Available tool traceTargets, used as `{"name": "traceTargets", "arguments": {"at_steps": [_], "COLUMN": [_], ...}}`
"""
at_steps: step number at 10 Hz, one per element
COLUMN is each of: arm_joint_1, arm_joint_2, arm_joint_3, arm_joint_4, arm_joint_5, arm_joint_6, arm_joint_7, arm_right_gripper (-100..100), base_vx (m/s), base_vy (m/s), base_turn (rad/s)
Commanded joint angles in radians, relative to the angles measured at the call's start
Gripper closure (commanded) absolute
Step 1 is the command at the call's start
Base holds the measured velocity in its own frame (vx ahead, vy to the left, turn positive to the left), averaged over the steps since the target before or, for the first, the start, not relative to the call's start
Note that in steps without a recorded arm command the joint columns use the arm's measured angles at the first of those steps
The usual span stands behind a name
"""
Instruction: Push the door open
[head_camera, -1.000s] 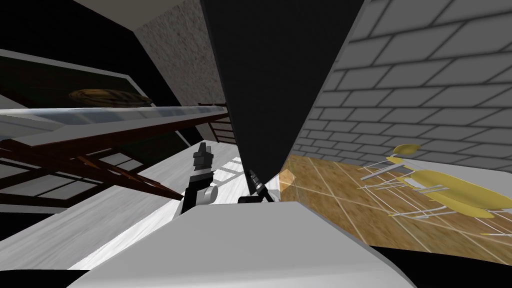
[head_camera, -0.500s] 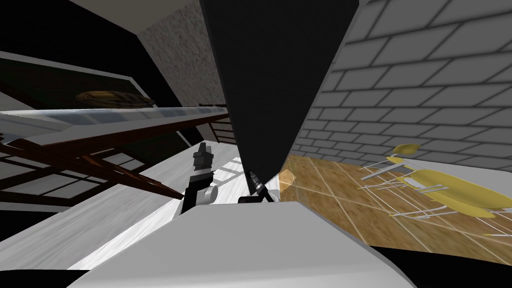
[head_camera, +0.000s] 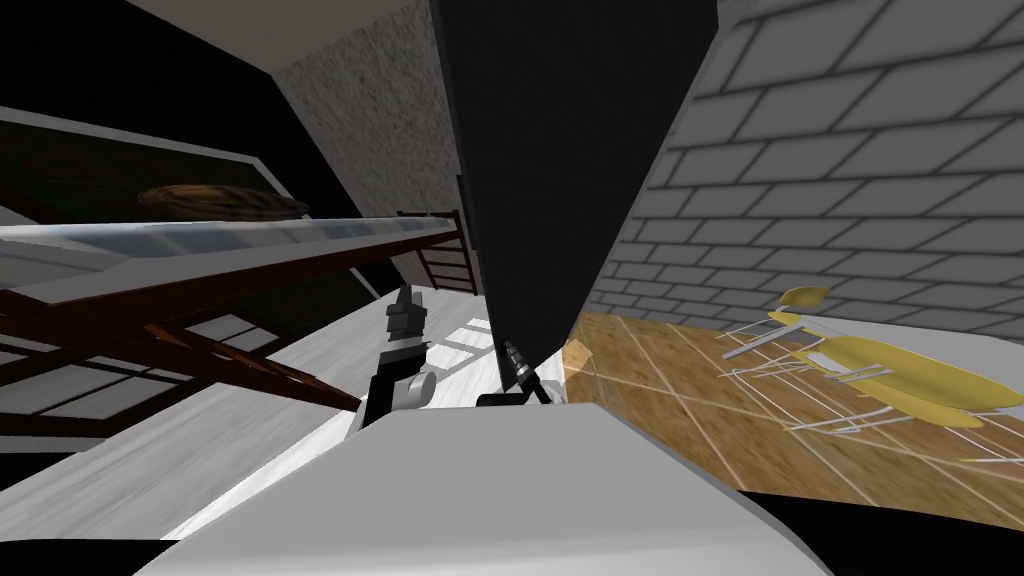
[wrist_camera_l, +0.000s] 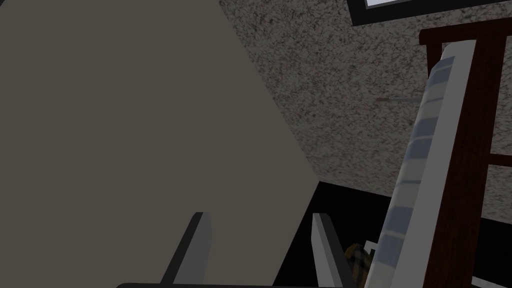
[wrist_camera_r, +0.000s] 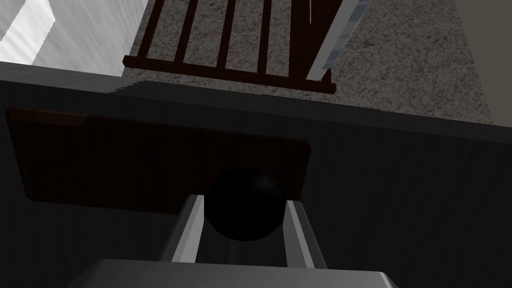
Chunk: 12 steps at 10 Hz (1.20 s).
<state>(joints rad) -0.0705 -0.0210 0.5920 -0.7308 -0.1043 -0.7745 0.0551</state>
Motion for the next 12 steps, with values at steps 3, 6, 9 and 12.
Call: {"name": "traceTargets", "arguments": {"at_steps": [3, 6, 9, 12], "arm_joint_1": [-0.009, -0.016, -0.013, -0.016], "arm_joint_2": [-0.002, 0.027, -0.008, -0.016], "arm_joint_3": [-0.065, -0.112, -0.140, -0.175], "arm_joint_4": [-0.006, 0.001, -0.008, -0.003], "arm_joint_5": [-0.019, -0.031, -0.042, -0.054], "arm_joint_6": [0.008, 0.010, 0.012, 0.010], "arm_joint_7": [0.012, 0.021, 0.030, 0.038], "arm_right_gripper": [100, 100, 100, 100], "base_vx": [0.155, 0.110, 0.094, 0.144], "base_vy": [0.201, 0.205, 0.127, 0.126], "base_turn": [-0.068, -0.090, -0.052, -0.060]}}
